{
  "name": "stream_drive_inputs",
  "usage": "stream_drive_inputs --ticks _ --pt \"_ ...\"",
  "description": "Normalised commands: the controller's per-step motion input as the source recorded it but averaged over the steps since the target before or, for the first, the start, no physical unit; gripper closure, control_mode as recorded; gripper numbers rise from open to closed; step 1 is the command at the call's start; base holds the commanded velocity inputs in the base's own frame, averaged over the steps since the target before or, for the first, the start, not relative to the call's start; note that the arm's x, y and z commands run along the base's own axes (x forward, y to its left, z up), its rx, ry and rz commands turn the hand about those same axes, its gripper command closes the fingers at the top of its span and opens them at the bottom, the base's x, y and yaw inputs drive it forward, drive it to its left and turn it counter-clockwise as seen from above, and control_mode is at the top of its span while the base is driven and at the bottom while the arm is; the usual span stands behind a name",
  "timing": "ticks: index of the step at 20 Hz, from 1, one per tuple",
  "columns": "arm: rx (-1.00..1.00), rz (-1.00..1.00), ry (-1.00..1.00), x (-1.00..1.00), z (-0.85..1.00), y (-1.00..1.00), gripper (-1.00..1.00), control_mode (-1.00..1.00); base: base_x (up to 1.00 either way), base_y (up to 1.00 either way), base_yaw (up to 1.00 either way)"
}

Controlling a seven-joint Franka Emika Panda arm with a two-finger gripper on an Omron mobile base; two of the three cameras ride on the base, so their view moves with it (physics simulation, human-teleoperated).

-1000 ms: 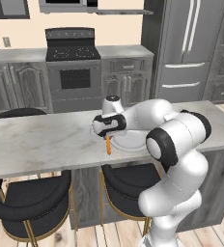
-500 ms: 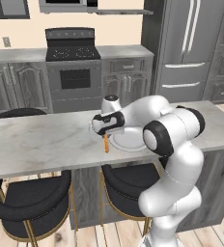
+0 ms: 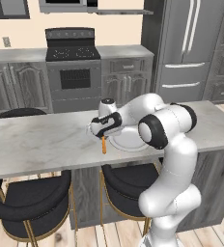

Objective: Take the fork and place it on the left side of the plate. Then take the spoon and place it on the right side of the plate. Make sure they're directly next to the plate.

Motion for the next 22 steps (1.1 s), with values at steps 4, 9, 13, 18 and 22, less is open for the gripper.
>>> stream_drive_inputs --ticks 4,9,13,18,22 --pt "0.0 0.0 0.01 0.17 -0.26 0.01 1.0 -1.0 0.0 0.0 0.0" --pt "0.0 0.0 0.01 0.18 -0.11 0.0 1.0 -1.0 0.0 0.0 0.0" --pt "0.0 0.0 0.1 0.18 -0.18 0.0 1.0 -1.0 0.0 0.0 0.0" --pt "0.0 0.0 0.11 0.16 -0.2 0.0 1.0 -1.0 0.0 0.0 0.0" --pt "0.0 0.0 0.06 0.16 -0.12 0.0 1.0 -1.0 0.0 0.0 0.0"
